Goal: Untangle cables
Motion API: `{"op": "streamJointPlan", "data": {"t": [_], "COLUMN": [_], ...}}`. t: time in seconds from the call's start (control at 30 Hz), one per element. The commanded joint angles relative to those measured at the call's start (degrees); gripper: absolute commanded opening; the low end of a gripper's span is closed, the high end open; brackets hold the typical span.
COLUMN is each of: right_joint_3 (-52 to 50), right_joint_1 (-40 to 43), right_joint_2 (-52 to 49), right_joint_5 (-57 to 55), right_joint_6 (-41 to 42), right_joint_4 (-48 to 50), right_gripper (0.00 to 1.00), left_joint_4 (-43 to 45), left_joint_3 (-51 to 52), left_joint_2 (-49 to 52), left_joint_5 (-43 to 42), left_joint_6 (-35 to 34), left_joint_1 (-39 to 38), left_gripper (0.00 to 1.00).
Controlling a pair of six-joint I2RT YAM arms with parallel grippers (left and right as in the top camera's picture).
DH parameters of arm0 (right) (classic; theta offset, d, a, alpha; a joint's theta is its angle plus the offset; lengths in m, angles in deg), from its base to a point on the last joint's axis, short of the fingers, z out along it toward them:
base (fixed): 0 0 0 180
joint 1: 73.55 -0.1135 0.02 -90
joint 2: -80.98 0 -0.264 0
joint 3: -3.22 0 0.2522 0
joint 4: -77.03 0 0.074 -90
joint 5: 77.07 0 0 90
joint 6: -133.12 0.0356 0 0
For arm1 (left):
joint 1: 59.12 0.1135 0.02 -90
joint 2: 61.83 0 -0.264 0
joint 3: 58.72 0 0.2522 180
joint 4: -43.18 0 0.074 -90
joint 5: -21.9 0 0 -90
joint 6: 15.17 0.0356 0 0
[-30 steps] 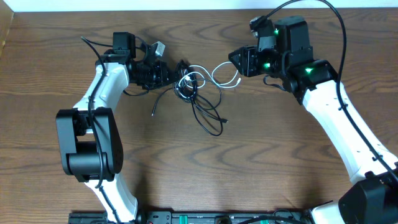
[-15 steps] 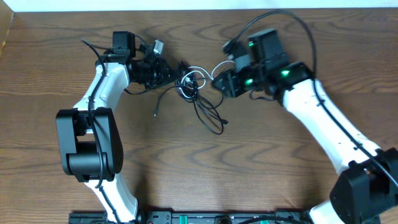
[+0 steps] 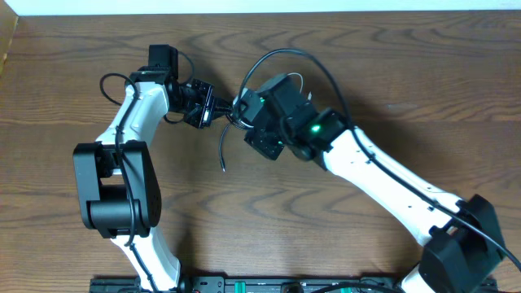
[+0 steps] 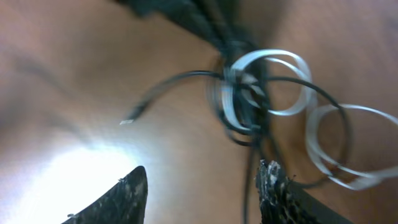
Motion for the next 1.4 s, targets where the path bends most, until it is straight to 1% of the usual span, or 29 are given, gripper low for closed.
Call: {"op": "streamJointPlan", "data": {"t": [0.0, 0.1, 0.23, 0.27, 0.3, 0.33, 0.37, 0.4, 0.43, 0.47, 0.5, 0.53, 0.57, 0.6, 0.63, 0.67, 0.77, 0.9, 1.03, 1.1, 1.17, 1.27, 1.3, 1.33, 1.37], "right_joint_3": [0.00, 0.00, 0.00, 0.00, 0.00, 0.02, 0.02, 0.02, 0.02, 0.02, 0.02, 0.02, 0.02, 0.02, 0.02, 0.02, 0.02, 0.02, 0.02, 0.02, 0.02, 0.02, 0.02, 0.02, 0.02], "right_joint_1": [0.02, 0.00, -0.11, -0.13, -0.11, 0.13, 0.61, 1.88, 3.02, 4.37, 5.66, 6.69, 8.13, 9.29, 10.71, 11.87, 15.21, 17.62, 18.69, 18.91, 18.91, 18.91, 18.91, 18.93, 18.99], "right_joint_2": [-3.26, -5.57, -7.26, -7.28, -7.26, -7.23, -7.19, -7.19, -7.19, -7.19, -7.19, -7.19, -7.19, -7.19, -7.19, -7.19, -7.19, -7.19, -7.19, -7.19, -7.19, -7.19, -7.19, -7.19, -7.19], "right_joint_5": [-11.69, -9.40, -6.73, -6.56, -6.78, -7.02, -6.69, -4.00, -0.74, 3.41, 7.72, 11.04, 15.06, 17.70, 20.20, 21.73, 24.15, 24.15, 24.13, 24.13, 24.11, 24.09, 24.04, 24.04, 24.06], "right_joint_6": [-3.52, -4.98, -5.09, -4.13, -1.44, 3.45, 8.81, 14.93, 16.52, 16.94, 16.92, 16.90, 16.90, 16.92, 16.92, 16.90, 16.85, 16.90, 16.39, 14.86, 13.11, 12.13, 12.15, 12.15, 12.20], "right_joint_4": [0.83, 0.79, 0.31, -0.04, -0.09, -0.15, -0.33, -0.98, -1.46, -1.86, -2.05, -2.25, -2.49, -2.84, -3.48, -4.09, -6.25, -7.89, -9.42, -10.49, -11.41, -12.61, -13.40, -13.73, -14.03], "right_gripper": [0.54, 0.52, 0.51, 0.48, 0.44, 0.44, 0.44, 0.44, 0.47, 0.50, 0.53, 0.55, 0.56, 0.57, 0.57, 0.57, 0.58, 0.58, 0.58, 0.58, 0.58, 0.58, 0.56, 0.55, 0.54], "left_joint_4": [-4.28, -7.76, -9.81, -9.73, -9.75, -9.70, -9.40, -8.04, -6.71, -5.25, -3.34, -0.98, 0.94, 2.40, 3.19, 3.37, 1.01, -3.04, -8.81, -11.56, -13.31, -14.53, -14.12, -13.14, -11.82], "left_joint_3": [0.13, 0.13, 0.13, 0.13, 0.13, 0.13, 0.13, 0.13, 0.13, 0.13, 0.13, 0.13, 0.11, 0.11, 0.11, 0.11, 0.11, -0.09, -3.06, -5.42, -7.93, -11.32, -12.96, -13.84, -14.67], "left_joint_2": [-0.55, -0.57, -0.55, -0.57, -0.55, -0.55, -0.55, -0.55, -0.55, -0.55, -0.55, -0.57, -0.55, -0.55, -0.57, -0.57, -0.57, -0.63, -0.76, -0.76, -0.76, -0.76, -0.76, -0.76, -0.76], "left_joint_5": [0.52, 0.52, 0.52, 0.55, 0.57, 0.55, 0.57, 0.57, 0.81, 0.98, 0.52, -0.85, -2.56, -3.93, -4.20, -3.54, 1.20, 7.72, 18.32, 23.41, 27.93, 31.65, 32.06, 32.06, 31.85], "left_joint_6": [-12.90, -16.63, -18.78, -18.75, -18.64, -17.81, -16.50, -12.31, -7.39, -0.74, 5.81, 11.50, 17.55, 22.40, 25.81, 27.74, 28.48, 28.50, 28.50, 28.52, 29.07, 30.84, 33.40, 36.85, 41.22], "left_joint_1": [0.00, 0.00, 0.00, 0.00, 0.00, 0.00, 0.00, 0.00, 0.00, 0.00, 0.00, 0.00, 0.00, 0.00, 0.00, 0.00, 0.02, 0.00, -0.33, -0.76, -1.40, -1.90, -1.99, -1.99, -1.97], "left_gripper": [0.07, 0.07, 0.07, 0.07, 0.07, 0.07, 0.07, 0.08, 0.07, 0.08, 0.13, 0.22, 0.36, 0.64, 0.92, 0.99, 1.00, 0.99, 0.99, 0.89, 0.82, 0.76, 0.72, 0.73, 0.71]}}
